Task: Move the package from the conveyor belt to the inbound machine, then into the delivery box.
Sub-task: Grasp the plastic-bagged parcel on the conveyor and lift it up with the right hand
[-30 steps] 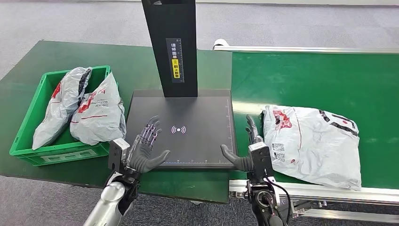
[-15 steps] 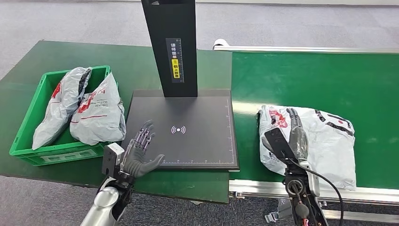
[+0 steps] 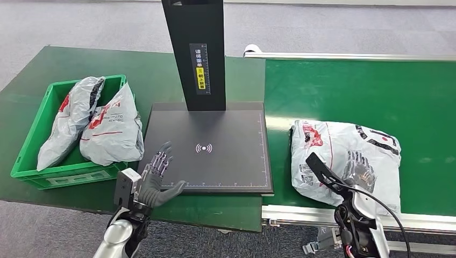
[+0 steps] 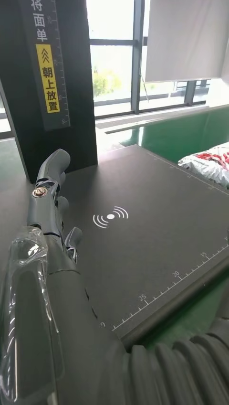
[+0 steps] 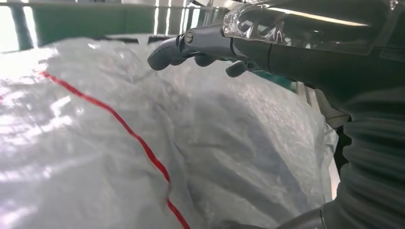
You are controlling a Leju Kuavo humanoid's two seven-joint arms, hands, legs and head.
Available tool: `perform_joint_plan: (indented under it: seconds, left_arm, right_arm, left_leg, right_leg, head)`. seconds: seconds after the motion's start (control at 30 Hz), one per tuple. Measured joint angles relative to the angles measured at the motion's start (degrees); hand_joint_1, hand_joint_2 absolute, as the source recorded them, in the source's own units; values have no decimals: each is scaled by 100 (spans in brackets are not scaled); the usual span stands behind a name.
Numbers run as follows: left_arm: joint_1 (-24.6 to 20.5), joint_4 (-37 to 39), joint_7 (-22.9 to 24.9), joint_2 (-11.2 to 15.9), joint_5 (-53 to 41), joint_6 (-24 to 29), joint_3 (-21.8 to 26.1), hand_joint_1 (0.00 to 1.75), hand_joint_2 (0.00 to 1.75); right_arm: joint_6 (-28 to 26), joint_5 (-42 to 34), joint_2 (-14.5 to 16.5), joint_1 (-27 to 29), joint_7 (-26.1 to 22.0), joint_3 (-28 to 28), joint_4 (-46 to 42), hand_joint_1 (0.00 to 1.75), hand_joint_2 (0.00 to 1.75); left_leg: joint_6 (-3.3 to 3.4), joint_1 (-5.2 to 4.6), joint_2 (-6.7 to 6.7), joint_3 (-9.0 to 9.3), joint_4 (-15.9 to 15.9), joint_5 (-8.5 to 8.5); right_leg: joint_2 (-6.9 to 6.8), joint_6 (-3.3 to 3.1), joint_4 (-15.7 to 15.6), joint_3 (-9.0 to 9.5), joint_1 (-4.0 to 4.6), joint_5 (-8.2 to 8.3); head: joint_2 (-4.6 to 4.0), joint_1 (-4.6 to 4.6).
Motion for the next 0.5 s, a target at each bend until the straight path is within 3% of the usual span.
perform_joint_plan:
  seconds: [0.33,0.47,0.5]
  left_arm:
    - [24,-20,29,-48,-38,-6,56,0,175]
    - [25,-20,96,-80,-116,-45,81,0,175]
    - [24,-19,114,-88,-145,-58,89,0,175]
  right_arm:
    - [222,93,4,4,45,-129,199,5,175]
    - [637,127,-1,-27,117,-169,350,172,175]
    - [751,107,-4,-49,111,-180,421,175,175]
  left_leg:
    - [0,0,0,0,0,0]
    - [0,0,0,0,0,0]
    - [0,0,0,0,0,0]
  right_leg:
    - [0,0,0,0,1,0]
    - [0,0,0,0,0,0]
    - [0,0,0,0,0,0]
  head:
    - [-1,-1]
    - [0,-1]
    - [0,-1]
